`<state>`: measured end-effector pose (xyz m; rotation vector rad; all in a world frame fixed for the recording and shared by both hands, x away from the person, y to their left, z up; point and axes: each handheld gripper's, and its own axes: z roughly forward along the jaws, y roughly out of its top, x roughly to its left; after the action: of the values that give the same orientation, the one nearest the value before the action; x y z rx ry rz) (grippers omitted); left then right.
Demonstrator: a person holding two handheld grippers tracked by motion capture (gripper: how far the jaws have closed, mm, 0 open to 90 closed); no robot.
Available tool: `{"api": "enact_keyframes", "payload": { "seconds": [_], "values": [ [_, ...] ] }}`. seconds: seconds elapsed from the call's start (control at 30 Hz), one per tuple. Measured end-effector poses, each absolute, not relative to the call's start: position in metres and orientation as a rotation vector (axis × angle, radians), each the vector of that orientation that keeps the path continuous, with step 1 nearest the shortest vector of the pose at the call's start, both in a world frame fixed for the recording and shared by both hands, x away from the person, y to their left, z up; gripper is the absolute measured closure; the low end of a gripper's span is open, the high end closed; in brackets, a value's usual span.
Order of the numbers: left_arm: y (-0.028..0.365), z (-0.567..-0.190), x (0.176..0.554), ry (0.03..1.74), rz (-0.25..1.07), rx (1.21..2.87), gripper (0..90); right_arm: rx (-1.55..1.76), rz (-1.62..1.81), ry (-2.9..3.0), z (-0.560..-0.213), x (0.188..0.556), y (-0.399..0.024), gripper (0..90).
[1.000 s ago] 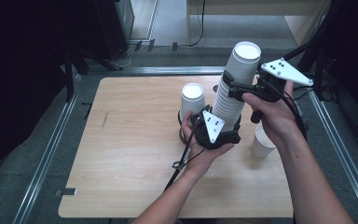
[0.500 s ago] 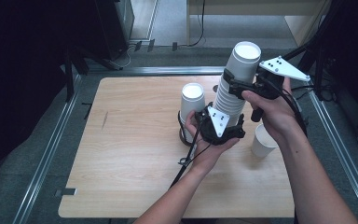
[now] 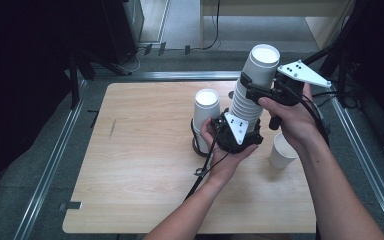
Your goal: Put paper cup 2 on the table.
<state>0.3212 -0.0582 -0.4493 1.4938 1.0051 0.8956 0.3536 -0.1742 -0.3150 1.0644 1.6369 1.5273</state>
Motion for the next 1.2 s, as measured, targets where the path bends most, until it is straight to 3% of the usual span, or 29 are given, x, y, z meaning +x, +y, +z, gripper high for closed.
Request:
{"api": "enact_keyframes", "payload": {
  "seconds": [0.33,1.2],
  "values": [
    [-0.058,-0.449,0.320,0.996,0.897,1.509,13.8,1.064,1.526,1.627,-0.312,0.353,-0.173,16.4],
    [-0.056,-0.449,0.319,0.990,0.888,1.523,16.0,1.010,1.550,1.542,-0.287,0.350,-0.170,17.6]
  ]
}}
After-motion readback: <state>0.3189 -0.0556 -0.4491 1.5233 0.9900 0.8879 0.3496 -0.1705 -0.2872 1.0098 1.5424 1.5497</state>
